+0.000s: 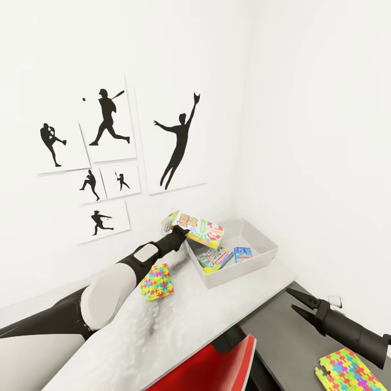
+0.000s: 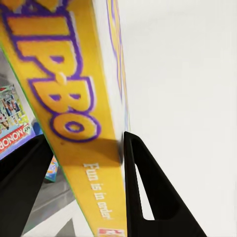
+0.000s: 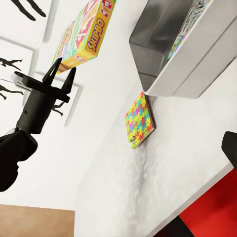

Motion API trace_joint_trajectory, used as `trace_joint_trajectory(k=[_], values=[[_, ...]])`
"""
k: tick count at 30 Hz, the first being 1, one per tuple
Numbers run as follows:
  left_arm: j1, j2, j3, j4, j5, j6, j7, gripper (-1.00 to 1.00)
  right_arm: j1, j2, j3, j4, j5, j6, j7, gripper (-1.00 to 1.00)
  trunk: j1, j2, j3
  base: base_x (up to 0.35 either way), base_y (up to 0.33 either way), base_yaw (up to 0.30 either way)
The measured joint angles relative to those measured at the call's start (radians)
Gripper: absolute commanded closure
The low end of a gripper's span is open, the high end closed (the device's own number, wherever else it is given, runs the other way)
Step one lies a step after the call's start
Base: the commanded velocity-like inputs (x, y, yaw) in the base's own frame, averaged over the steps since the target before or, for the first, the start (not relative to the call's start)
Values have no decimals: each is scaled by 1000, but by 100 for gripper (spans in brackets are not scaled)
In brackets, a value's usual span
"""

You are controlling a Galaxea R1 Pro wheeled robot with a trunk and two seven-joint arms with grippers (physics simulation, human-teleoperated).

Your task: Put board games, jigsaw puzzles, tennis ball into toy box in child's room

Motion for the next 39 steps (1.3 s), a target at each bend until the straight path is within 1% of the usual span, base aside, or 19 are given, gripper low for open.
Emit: trace_joint_trajectory(k=[8,12,15,23,26,28,30,34,39], values=[[0,0,1,2,2,-11,1,100,0,0,1,0,0,0,0,-100,0,0,0,0,0,0],[0,0,3,5,4,-63,3,100,0,1,1,0,0,0,0,-100,0,0,0,0,0,0],[0,0,-1,34,5,-107,-3,100,0,3,2,0,0,0,0,-100,0,0,0,0,0,0],[0,0,0,52,6,-103,3,100,0,7,6,0,0,-3,-1,-100,0,0,0,0,0,0],[0,0,-2,52,6,-76,7,100,0,7,7,0,0,-5,-1,-100,0,0,0,0,0,0],[0,0,-7,50,6,-6,8,100,0,7,4,0,-1,-2,-1,-100,0,0,0,0,0,0],[0,0,-4,46,8,41,5,100,0,6,2,0,-1,0,0,-100,0,0,-1,0,0,0],[0,0,-1,44,9,76,-1,100,0,7,4,-1,-1,1,-1,-100,0,0,-5,0,0,0],[0,0,-1,41,10,93,-4,100,0,7,2,0,-1,1,-1,-100,0,0,-12,0,0,0]])
